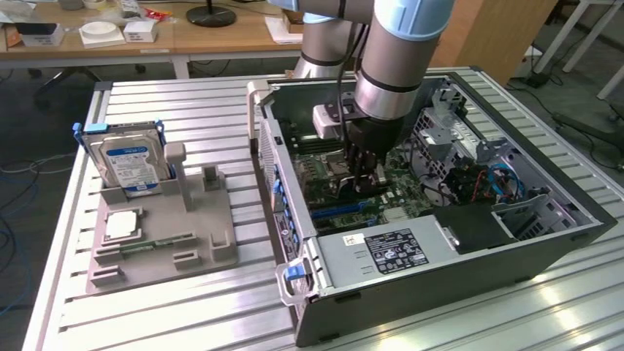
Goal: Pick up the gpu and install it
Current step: 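Insert the gpu into the slot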
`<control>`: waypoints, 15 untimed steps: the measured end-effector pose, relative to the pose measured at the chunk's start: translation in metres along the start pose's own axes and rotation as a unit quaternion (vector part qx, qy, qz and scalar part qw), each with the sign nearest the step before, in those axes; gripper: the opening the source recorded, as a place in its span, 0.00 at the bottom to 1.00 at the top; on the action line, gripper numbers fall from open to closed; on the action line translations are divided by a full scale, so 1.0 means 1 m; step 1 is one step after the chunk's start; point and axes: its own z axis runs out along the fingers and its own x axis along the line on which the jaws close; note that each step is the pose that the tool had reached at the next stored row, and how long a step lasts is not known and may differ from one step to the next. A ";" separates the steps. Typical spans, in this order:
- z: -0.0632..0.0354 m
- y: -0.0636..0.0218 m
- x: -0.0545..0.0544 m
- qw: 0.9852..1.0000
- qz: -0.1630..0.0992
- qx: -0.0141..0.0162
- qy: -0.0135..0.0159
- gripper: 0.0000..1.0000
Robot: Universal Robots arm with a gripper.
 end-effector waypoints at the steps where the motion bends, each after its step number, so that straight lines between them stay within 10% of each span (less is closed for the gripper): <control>1: 0.0006 0.0004 0.000 1.000 0.000 0.000 0.000 0.27; 15: 0.0054 0.0034 0.005 1.000 0.000 0.000 0.000 0.27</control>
